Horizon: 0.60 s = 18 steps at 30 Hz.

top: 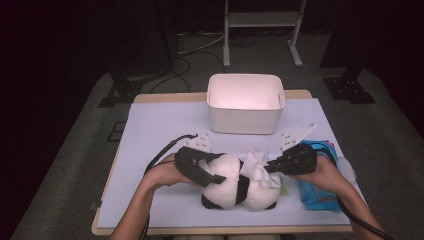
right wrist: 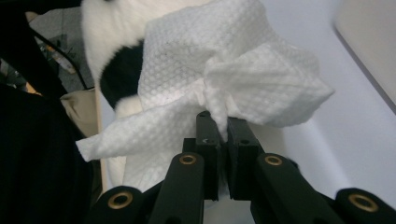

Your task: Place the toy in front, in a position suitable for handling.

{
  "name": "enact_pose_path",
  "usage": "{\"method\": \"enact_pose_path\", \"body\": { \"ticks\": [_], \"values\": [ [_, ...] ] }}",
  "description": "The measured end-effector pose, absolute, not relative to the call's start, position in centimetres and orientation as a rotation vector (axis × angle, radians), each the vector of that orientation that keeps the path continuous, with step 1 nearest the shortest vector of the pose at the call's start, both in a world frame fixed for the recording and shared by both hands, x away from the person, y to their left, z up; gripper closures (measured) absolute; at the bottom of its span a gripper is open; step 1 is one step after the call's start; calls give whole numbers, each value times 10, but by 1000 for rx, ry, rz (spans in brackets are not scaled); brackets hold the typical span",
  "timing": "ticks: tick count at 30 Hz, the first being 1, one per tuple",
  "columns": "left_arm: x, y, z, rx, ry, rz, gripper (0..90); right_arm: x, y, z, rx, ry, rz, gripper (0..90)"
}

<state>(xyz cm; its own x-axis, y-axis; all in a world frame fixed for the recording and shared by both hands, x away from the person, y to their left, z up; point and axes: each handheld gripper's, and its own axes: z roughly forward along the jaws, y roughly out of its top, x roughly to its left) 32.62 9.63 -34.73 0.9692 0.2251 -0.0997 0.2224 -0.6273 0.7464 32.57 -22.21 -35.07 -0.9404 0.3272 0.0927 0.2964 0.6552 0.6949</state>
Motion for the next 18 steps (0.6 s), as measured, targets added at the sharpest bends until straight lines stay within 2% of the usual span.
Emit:
{"method": "enact_pose_path", "body": {
  "ticks": [9, 14, 16, 18],
  "values": [
    [329, 93, -347, 2287, 318, -14, 234, 330, -234, -361, 610, 2828, 1168, 844],
    [330, 93, -348, 2296, 344, -16, 175, 329, -229, -364, 595, 2845, 1157, 848],
    [332, 92, -349, 2305, 368, -12, 89, 328, -227, -364, 589, 2848, 1152, 848],
    [334, 92, -352, 2308, 394, -23, 70, 326, -226, -365, 581, 2856, 1151, 848]
  ]
}}
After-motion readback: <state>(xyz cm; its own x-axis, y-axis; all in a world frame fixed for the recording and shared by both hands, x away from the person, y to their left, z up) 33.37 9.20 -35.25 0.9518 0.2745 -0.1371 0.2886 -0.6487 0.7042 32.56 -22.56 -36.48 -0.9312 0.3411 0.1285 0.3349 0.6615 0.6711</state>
